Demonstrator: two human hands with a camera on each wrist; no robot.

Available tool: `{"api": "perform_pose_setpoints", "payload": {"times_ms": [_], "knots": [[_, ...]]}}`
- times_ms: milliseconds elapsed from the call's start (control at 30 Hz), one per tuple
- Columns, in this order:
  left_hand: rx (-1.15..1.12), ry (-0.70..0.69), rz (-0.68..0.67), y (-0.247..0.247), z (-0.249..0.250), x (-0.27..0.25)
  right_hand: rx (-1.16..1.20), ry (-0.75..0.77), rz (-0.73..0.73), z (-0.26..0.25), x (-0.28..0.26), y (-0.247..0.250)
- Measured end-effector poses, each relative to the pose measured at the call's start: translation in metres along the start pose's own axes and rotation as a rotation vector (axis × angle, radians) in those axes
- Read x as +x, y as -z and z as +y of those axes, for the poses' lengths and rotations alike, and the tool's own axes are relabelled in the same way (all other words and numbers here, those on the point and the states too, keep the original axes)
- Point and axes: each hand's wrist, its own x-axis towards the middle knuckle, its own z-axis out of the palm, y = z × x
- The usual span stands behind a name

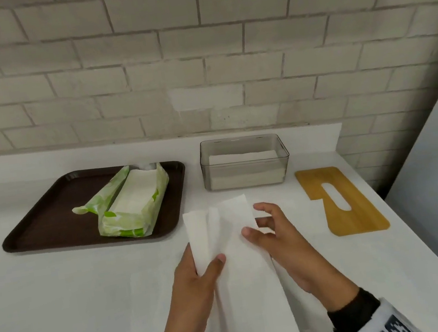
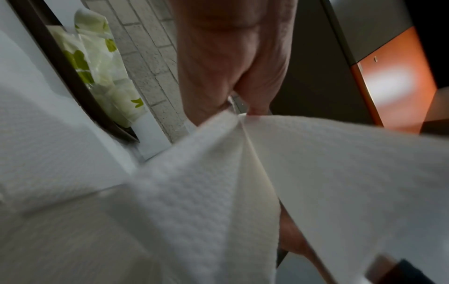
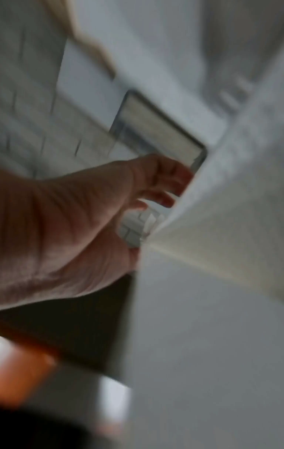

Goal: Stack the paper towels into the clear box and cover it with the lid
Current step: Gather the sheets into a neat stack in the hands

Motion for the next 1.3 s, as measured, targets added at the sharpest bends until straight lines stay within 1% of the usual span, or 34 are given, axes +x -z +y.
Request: {"api": "perform_pose_setpoints", "payload": {"times_ms": [33,67,100,133,200,267,300,367,433,567,667,700,767,800,833,867,933,1000,1033,1133,1300], "knots": [[-0.011,-0.025,0.004,-0.002,0.0,0.001,0.146,-0.083,-0.088,0.004,-0.004,0.003],[-0.023,-0.044,0.004,-0.005,0.001,0.002,0.246,-0.119,-0.143,0.008,-0.008,0.004],[-0.027,-0.065,0.003,-0.008,0.001,0.003,0.281,-0.117,-0.159,0.011,-0.01,0.004],[-0.017,-0.091,0.002,-0.011,0.0,0.004,0.269,-0.089,-0.139,0.014,-0.011,0.003],[-0.001,-0.151,0.002,-0.017,0.001,0.005,0.213,0.002,-0.026,0.017,-0.011,0.002],[-0.028,-0.212,0.007,-0.021,0.005,0.006,0.17,0.123,0.09,0.016,-0.01,0.001],[-0.049,-0.236,0.006,-0.022,0.007,0.007,0.15,0.19,0.127,0.015,-0.01,0.002],[-0.094,-0.266,-0.005,-0.024,0.011,0.009,0.119,0.289,0.17,0.016,-0.01,0.002],[-0.103,-0.277,-0.016,-0.027,0.01,0.012,0.102,0.317,0.192,0.019,-0.011,0.001],[-0.068,-0.273,-0.017,-0.032,0.007,0.014,0.094,0.277,0.176,0.03,-0.008,-0.001],[-0.113,-0.256,0.001,-0.032,0.012,0.014,0.031,0.206,0.154,0.034,-0.006,0.003],[-0.154,-0.244,0.019,-0.03,0.014,0.015,-0.043,0.153,0.111,0.035,-0.006,0.006],[-0.262,-0.206,0.062,-0.02,0.02,0.018,-0.291,0.038,-0.033,0.037,-0.009,0.014],[-0.296,-0.194,0.084,-0.012,0.021,0.019,-0.371,0.004,-0.081,0.038,-0.012,0.02],[-0.289,-0.193,0.107,-0.002,0.021,0.02,-0.389,-0.001,-0.095,0.036,-0.015,0.027],[-0.249,-0.193,0.125,0.009,0.02,0.021,-0.36,0.013,-0.078,0.033,-0.018,0.035],[-0.162,-0.171,0.133,0.025,0.01,0.02,-0.216,0.061,0.027,0.027,-0.022,0.05],[-0.111,-0.121,0.127,0.03,-0.003,0.016,-0.05,0.092,0.144,0.027,-0.022,0.061],[-0.101,-0.097,0.125,0.03,-0.011,0.015,0.012,0.093,0.177,0.029,-0.021,0.062],[-0.03,-0.062,0.146,0.022,-0.029,0.013,0.122,0.064,0.206,0.04,-0.019,0.052],[-0.02,0.023,0.154,0.015,-0.045,0.015,0.185,-0.003,0.239,0.061,-0.017,0.044]]}}
